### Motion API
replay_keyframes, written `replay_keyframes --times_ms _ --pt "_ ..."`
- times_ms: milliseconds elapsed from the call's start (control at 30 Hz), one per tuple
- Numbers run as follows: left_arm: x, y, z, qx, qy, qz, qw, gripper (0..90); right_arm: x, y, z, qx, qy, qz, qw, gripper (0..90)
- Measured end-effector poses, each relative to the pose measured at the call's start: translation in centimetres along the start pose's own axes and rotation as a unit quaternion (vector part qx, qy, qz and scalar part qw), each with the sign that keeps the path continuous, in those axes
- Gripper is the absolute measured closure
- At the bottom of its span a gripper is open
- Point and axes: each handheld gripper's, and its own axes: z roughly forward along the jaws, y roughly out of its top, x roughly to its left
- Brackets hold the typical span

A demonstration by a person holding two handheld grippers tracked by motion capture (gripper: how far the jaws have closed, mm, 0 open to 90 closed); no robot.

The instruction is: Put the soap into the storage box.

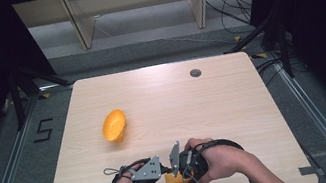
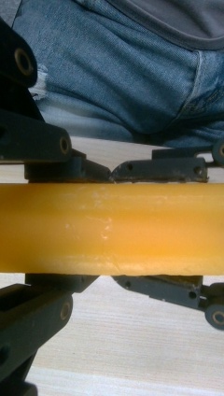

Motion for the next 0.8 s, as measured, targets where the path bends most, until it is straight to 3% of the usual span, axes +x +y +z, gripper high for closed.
replay_keyframes --times_ms 67,100,167,200,233,367,400,433,600,733,767,800 --pt "0.0 0.0 0.0 0.001 -0.002 0.001 1.0 50.3 0.2 0.1 0.0 0.001 -0.001 0.01 0.9999 61.4" --pt "0.0 0.0 0.0 0.0 -0.001 0.0 1.0 50.8 -0.2 0.1 0.2 -0.017 -0.003 -0.02 0.9997 61.5" --pt "0.0 0.0 -0.1 -0.001 0.003 -0.001 1.0 51.2 -0.1 0.1 0.1 -0.013 -0.006 -0.013 0.9998 61.4" --pt "0.0 0.1 -0.3 0.006 0.006 0.004 1.0 51.8 0.3 0.1 -0.2 0.007 -0.002 0.022 0.9997 61.4" --pt "-0.1 0.1 -0.3 0.0 0.005 -0.005 1.0 58.3 0.0 0.1 -0.1 -0.006 -0.012 0.004 0.9999 61.4" --pt "-0.3 0.3 -0.4 -0.004 0.017 0.003 0.9998 58.9 -0.2 0.2 -0.3 -0.014 -0.016 -0.003 0.9998 61.4" --pt "-0.4 0.4 -0.5 0.0 0.024 0.005 0.9997 59.0 -0.2 0.2 -0.3 -0.012 -0.019 0.0 0.9998 61.4" --pt "-0.4 0.4 -0.5 0.0 0.024 0.005 0.9997 59.1 0.2 0.2 -0.5 0.005 -0.013 0.026 0.9996 61.4" --pt "-0.8 0.7 -0.6 0.007 0.033 0.014 0.9993 60.0 0.2 0.2 -0.5 0.001 -0.01 0.035 0.9993 61.2" --pt "-1.0 0.9 -0.8 0.006 0.04 0.019 0.999 60.1 0.0 0.1 -0.7 -0.01 -0.009 0.024 0.9996 60.3" --pt "-1.0 0.9 -0.8 0.0 0.038 0.017 0.9991 60.2 -0.1 0.1 -0.8 -0.015 -0.006 0.027 0.9995 59.5" --pt "-1.0 0.9 -0.9 0.009 0.042 0.02 0.9989 60.2 -0.2 -0.1 -1.2 -0.018 -0.003 0.042 0.9989 52.3"
